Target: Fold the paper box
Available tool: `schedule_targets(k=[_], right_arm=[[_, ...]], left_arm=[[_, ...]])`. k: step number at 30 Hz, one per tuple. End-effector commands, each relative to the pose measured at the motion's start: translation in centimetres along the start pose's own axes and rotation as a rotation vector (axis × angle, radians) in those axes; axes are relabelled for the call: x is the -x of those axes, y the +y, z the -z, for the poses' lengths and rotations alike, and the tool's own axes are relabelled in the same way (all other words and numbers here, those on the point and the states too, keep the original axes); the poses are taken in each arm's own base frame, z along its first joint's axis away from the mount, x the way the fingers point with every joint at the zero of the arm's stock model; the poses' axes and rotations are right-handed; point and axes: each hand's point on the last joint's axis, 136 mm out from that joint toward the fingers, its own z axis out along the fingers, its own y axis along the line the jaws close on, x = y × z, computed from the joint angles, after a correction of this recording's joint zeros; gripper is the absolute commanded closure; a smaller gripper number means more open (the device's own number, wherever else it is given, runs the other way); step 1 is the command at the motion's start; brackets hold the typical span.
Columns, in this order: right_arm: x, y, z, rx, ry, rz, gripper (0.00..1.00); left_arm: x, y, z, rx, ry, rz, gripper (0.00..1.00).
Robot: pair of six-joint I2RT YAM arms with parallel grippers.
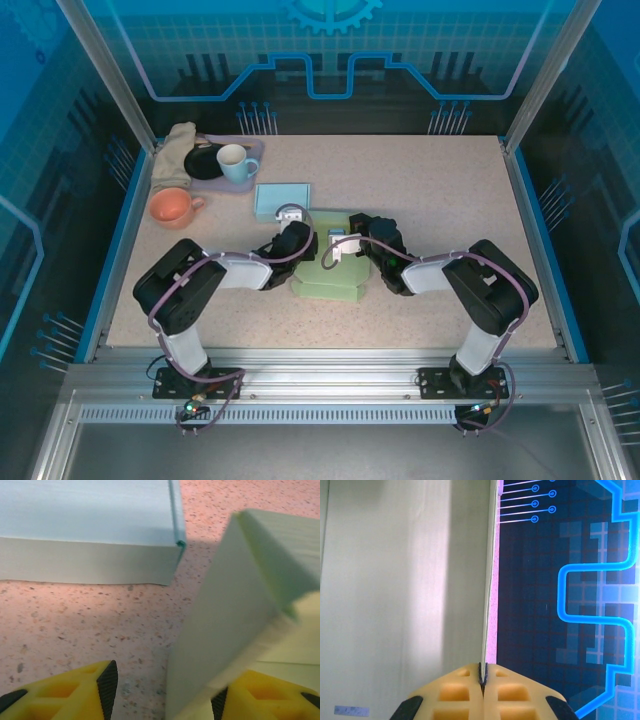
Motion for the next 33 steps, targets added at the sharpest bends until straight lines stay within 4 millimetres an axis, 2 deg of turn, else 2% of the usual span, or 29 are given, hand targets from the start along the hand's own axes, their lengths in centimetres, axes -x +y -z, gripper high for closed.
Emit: schedule_targets(k=[1,7,10,14,17,23,25,28,31,33], right_arm=[[-1.1,1.3,0.0,0.039,0.037,-0.021,1.00],[-0.9,1.4,0.0,0.043,0.028,-0.019,1.00],[-0.8,1.3,0.1,0.044,0.024,-0.020,1.00],[-0.8,1.6,-0.1,0.051,0.025,-0.016,1.00],[-0.8,1.5,-0.1,0.049,0.027,-0.012,1.00],[-0.9,1.2,0.1,0.038,0.028,-0.021,1.00],[-0.8,1.1,0.1,0.037,0.027,-0.021,1.00],[-0.8,1.3,0.0,0.041,0.027,-0.023,1.00],[-0.9,1.4,0.0,0.043,0.028,-0.021,1.00],[-0.8,1.4,0.0,0.044,0.026,-0.020,1.00]], left_arm=[[0.1,-1.4,-0.1,-0.048,-0.011,-0.023,0.46],[0.5,-1.5,-1.1,-0.011,-0.022,-0.075,0.51],[0.6,-1.3,-1.4,0.009,-0.031,-0.083,0.60],[0.8,-0.9,-1.8,0.048,-0.034,-0.069,0.78],[1.0,0.5,-2.0,0.160,-0.046,-0.045,0.84],[0.5,5.2,-2.2,0.375,-0.047,0.038,0.85],[0.6,6.1,-2.1,0.409,-0.047,0.050,0.86],[0.8,5.7,-2.1,0.384,-0.041,0.045,0.84],[0.7,3.5,-2.4,0.253,-0.015,0.009,0.76],[1.0,2.8,-2.0,0.203,-0.020,0.007,0.67]])
